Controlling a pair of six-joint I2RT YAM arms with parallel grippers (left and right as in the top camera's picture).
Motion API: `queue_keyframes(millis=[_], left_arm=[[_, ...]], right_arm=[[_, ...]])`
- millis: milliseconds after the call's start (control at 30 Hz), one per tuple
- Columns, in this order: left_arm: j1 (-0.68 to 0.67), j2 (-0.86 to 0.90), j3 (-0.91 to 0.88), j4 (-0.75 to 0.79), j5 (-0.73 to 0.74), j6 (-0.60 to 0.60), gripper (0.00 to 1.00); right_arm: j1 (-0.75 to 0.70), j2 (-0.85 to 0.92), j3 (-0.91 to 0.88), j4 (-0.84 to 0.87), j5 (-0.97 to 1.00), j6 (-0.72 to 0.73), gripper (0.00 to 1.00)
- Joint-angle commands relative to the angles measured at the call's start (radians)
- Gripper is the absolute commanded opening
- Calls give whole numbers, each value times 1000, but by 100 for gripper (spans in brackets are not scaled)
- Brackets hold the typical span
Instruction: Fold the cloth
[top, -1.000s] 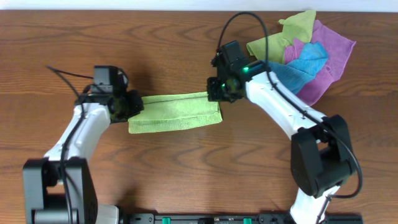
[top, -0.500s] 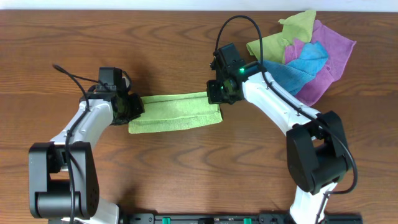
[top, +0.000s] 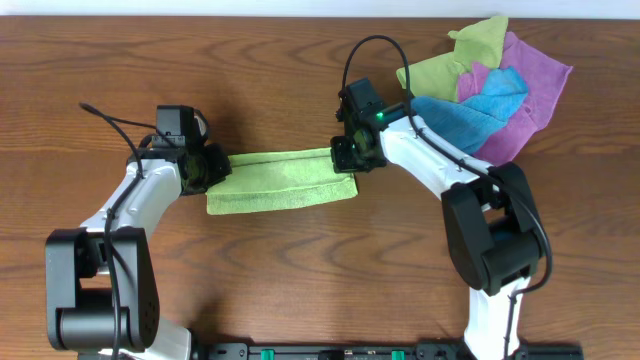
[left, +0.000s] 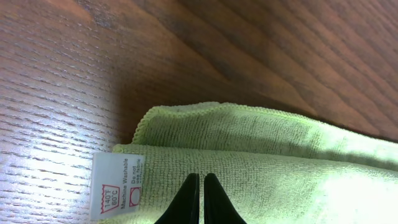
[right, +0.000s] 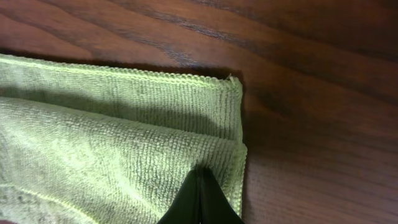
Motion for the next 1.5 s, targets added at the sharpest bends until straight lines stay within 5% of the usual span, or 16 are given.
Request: queue_keyframes(millis=[0, 767, 967, 1200, 1467], left_arm=[[3, 56, 9, -2, -17, -12, 6], [3, 120, 9, -14, -2, 8, 6], [3, 120, 9, -16, -2, 8, 6], [3, 120, 9, -18, -2, 8, 6], [3, 120, 9, -23, 1, 7, 6]], right_arm=[[8, 42, 8, 3, 5, -22, 2], [-10, 2, 56, -254, -5, 12, 3], [-130, -109, 66, -296, -98, -45, 76], [-224, -114, -27, -214, -489, -238, 88], [-208, -113, -218, -5, -583, -229, 92]])
